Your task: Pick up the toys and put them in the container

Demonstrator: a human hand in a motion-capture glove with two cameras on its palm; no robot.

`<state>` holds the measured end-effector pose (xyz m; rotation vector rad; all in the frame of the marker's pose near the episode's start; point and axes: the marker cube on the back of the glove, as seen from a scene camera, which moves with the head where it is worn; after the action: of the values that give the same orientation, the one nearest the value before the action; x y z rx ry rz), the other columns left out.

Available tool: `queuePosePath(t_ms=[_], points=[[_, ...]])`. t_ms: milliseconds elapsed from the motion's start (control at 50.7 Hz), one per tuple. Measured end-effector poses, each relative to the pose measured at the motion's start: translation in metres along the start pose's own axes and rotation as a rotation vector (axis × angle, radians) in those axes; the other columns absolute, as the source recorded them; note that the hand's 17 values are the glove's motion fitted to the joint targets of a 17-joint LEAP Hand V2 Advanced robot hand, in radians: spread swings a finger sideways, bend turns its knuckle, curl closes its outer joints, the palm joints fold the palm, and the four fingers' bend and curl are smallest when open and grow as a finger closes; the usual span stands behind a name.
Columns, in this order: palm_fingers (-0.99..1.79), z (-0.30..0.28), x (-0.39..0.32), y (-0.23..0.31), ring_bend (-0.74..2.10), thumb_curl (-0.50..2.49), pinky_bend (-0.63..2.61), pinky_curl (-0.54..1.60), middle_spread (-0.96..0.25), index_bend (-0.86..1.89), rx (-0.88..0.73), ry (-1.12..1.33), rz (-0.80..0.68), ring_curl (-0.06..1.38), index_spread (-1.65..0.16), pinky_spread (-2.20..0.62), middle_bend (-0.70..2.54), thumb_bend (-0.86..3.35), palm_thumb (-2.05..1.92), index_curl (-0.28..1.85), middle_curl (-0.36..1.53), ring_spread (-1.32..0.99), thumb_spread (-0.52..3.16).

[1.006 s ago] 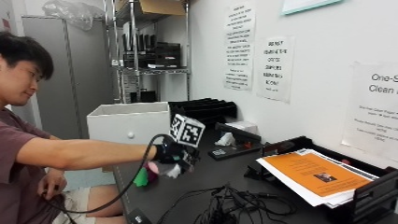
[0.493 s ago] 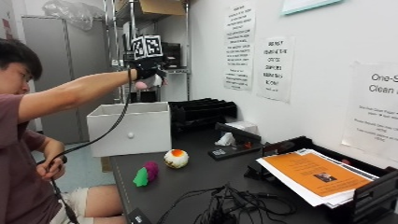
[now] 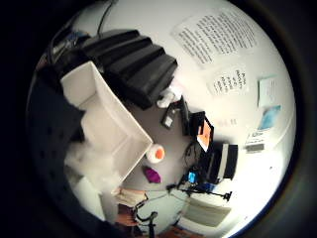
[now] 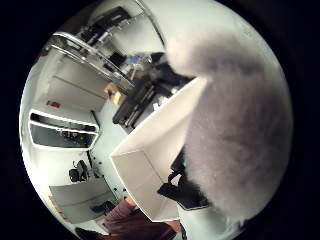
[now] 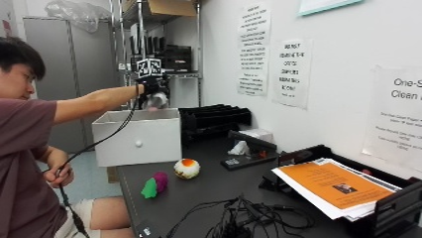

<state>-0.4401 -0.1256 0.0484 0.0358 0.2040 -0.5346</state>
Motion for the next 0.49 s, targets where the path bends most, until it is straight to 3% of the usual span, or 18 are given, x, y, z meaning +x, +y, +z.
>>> queuePosePath(t_ms=[20,39,59,79,99,118,177,276,493], points=[[0.59,0.004,-0.001,0.000,1.53,0.83,1.08,0.53,-0.30,0.98,-0.050,-0.002,0.008,0.58,-0.22,-0.28,0.80,0.01,0.46,0.93,0.64,-0.26,0.89],[0.78,0.008,-0.003,0.000,1.58,0.85,1.08,0.53,-0.32,1.05,-0.106,-0.009,0.016,0.60,-0.21,-0.28,0.88,0.05,0.52,0.96,0.68,-0.26,0.89],[0.52,0.013,-0.003,0.000,1.38,0.76,1.03,0.49,-0.32,0.84,-0.168,-0.016,0.027,0.52,-0.22,-0.28,0.94,-0.11,0.27,0.87,0.66,-0.27,0.97],[-0.09,0.018,-0.003,0.002,1.33,0.71,1.16,0.55,-0.28,0.58,-0.225,-0.019,0.040,0.53,-0.22,-0.25,0.72,-0.15,0.16,0.83,0.60,-0.26,1.00],[-0.51,0.022,-0.003,0.003,1.27,0.68,1.29,0.62,-0.21,0.42,-0.264,-0.021,0.049,0.56,-0.21,-0.20,0.59,-0.16,0.09,0.85,0.59,-0.20,1.01],[-0.64,0.025,-0.001,0.004,1.17,0.66,1.33,0.62,-0.17,0.32,-0.279,-0.022,0.053,0.54,-0.20,-0.17,0.52,-0.14,0.04,0.81,0.56,-0.17,1.02],[-0.66,0.025,0.006,0.007,0.88,0.61,1.31,0.55,-0.09,0.09,-0.256,-0.013,0.045,0.42,-0.20,-0.10,0.34,-0.11,-0.05,0.64,0.48,-0.11,1.05],[-0.54,0.016,0.024,0.015,0.63,0.53,1.19,0.49,-0.02,0.01,-0.218,-0.003,0.038,0.30,-0.20,-0.03,0.17,-0.08,-0.08,0.44,0.41,-0.04,1.08],[-0.44,-0.020,0.084,0.048,0.43,0.40,1.00,0.41,0.02,0.01,-0.188,0.022,0.153,0.23,-0.20,0.03,0.10,-0.08,-0.11,0.29,0.33,0.02,1.10]])
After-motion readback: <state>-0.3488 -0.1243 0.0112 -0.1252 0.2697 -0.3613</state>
